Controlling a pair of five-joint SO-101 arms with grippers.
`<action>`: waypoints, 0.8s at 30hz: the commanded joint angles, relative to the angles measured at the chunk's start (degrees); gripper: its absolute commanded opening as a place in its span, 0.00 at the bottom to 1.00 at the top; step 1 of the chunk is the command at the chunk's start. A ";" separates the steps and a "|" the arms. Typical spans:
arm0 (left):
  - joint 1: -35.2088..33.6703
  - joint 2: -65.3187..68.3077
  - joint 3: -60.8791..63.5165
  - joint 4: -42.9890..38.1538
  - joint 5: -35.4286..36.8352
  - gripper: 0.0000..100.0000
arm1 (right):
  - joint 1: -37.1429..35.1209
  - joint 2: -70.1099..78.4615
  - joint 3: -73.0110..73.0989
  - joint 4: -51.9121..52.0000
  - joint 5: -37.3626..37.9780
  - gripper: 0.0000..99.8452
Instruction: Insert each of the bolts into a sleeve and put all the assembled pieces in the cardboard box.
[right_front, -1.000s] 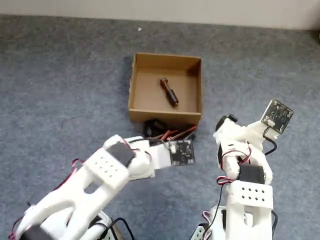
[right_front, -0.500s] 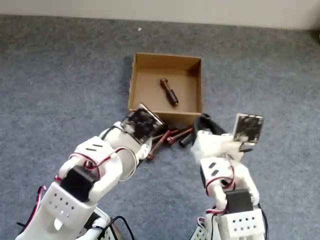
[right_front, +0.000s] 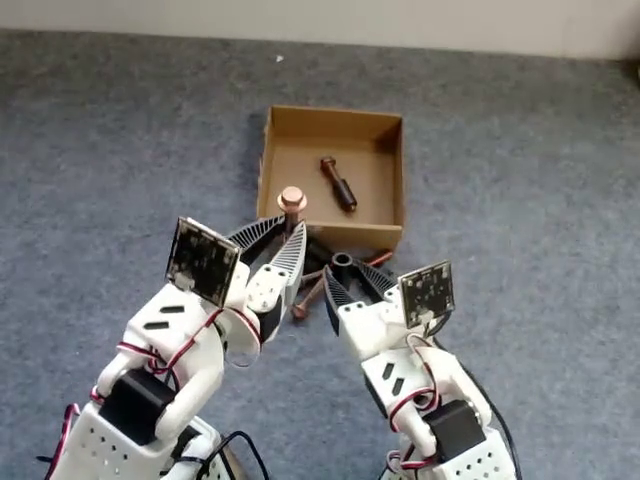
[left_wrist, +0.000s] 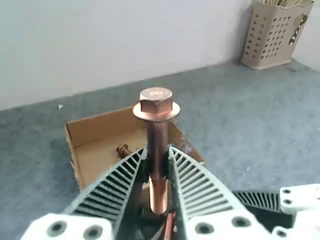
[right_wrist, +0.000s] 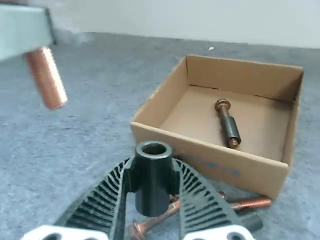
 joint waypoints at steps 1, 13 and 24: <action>1.45 -2.86 3.38 -7.30 0.88 0.01 | -2.42 -1.19 -0.22 -2.42 0.79 0.00; 8.04 -3.03 4.18 -10.64 0.79 0.01 | -2.77 -1.45 -0.04 -5.41 9.49 0.00; 7.96 -3.30 10.95 -18.11 0.53 0.01 | -2.86 -1.45 -0.57 -5.49 9.49 0.00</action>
